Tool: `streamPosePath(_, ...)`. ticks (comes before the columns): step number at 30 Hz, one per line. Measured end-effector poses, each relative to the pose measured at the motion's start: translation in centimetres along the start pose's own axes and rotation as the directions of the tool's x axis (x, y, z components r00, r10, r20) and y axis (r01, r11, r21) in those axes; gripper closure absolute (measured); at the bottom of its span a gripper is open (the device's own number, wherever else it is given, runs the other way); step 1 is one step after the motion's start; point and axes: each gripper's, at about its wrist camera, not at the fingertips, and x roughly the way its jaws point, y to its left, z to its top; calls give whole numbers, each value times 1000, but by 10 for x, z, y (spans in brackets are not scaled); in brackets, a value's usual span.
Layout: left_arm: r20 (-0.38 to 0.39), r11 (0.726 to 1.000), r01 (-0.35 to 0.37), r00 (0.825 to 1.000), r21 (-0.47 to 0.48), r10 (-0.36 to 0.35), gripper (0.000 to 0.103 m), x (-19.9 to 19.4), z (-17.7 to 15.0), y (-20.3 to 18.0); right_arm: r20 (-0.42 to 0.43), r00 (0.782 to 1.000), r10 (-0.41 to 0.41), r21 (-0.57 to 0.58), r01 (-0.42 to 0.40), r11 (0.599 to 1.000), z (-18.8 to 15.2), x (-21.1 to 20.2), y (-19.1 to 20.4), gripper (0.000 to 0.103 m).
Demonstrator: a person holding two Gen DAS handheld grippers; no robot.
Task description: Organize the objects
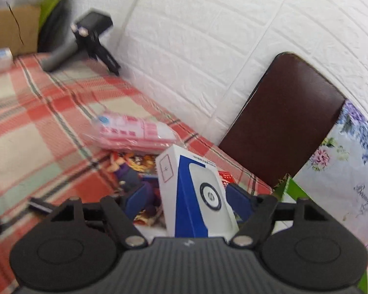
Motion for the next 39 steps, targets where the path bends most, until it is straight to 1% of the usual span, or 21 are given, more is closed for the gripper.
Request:
streamPosePath(2, -1, 1000, 14, 1000, -9, -14, 42, -1, -1, 3, -42, 999, -4, -65, 1, 998, -2, 9, 7, 56)
streamPosePath(3, -3, 1000, 21, 1000, -16, -21, 42, -2, -1, 5, -22, 1000, -15, -77, 13, 997, -7, 5, 9, 56)
streamPosePath(5, -5, 999, 33, 999, -34, -34, 42, -4, -1, 10, 29, 999, -17, -111, 20, 994, -17, -9, 14, 61)
streamPosePath(6, -6, 998, 37, 999, -45, -37, 42, -6, -1, 12, 76, 997, -13, -124, 22, 992, -21, -21, 16, 63)
streamPosePath(9, -11, 995, 54, 998, -82, -55, 42, -12, 0, 19, 223, 973, 51, -185, -9, 983, -41, -73, 25, 66)
streamPosePath(11, -5, 993, 65, 998, -94, -65, 42, -19, 0, 22, 270, 956, 113, -247, -44, 968, -59, -107, 34, 67)
streamPosePath(14, 7, 990, 87, 996, -107, -87, 42, -30, 1, 24, 290, 933, 216, -282, -132, 950, -86, -147, 41, 65)
streamPosePath(15, 7, 989, 99, 995, -111, -99, 42, -33, 1, 24, 285, 924, 254, -297, -166, 940, -95, -156, 43, 61)
streamPosePath(16, 5, 987, 110, 994, -113, -110, 42, -35, 2, 23, 274, 914, 299, -307, -212, 928, -102, -163, 43, 37)
streamPosePath(17, 1, 986, 119, 993, -113, -120, 40, -36, 2, 22, 278, 901, 331, -289, -251, 924, -108, -169, 39, 17)
streamPosePath(19, -8, 986, 131, 991, -106, -132, 40, -37, 3, 17, 261, 886, 382, -196, -339, 920, -116, -176, 29, 14)
streamPosePath(20, -13, 986, 135, 990, -100, -137, 40, -37, 3, 14, 260, 872, 415, -153, -387, 909, -117, -175, 21, 14)
streamPosePath(21, -18, 986, 138, 990, -93, -140, 40, -36, 3, 10, 251, 871, 421, -89, -413, 906, -120, -173, 13, 14)
streamPosePath(25, -50, 987, 150, 987, -61, -154, 40, -30, 0, -7, 211, 887, 410, 88, -435, 896, -134, -164, -9, 13)
streamPosePath(30, -84, 988, 156, 984, -9, -156, 36, -17, 4, -33, 189, 885, 425, 153, -454, 878, -143, -153, -15, 11)
streamPosePath(31, -87, 989, 149, 985, 11, -147, 32, -13, 5, -39, 184, 883, 432, 166, -462, 871, -142, -150, -15, 11)
streamPosePath(33, -112, 993, 115, 988, 38, -110, 32, 1, 5, -46, 172, 880, 444, 191, -471, 861, -139, -139, -10, 12)
streamPosePath(34, -132, 995, 97, 987, 39, -91, 31, 10, 4, -47, 157, 879, 451, 204, -475, 856, -136, -132, -10, 14)
streamPosePath(36, -149, 989, 144, 978, -31, -147, 32, 19, 1, -39, 130, 867, 481, 254, -498, 829, -133, -117, -8, 26)
streamPosePath(37, -151, 989, 142, 977, -48, -147, 33, 18, 0, -38, 141, 870, 472, 287, -492, 822, -131, -114, -10, 30)
streamPosePath(39, -132, 992, 123, 984, -5, -122, 39, 7, 0, -45, 145, 871, 469, 318, -490, 812, -131, -115, -10, 31)
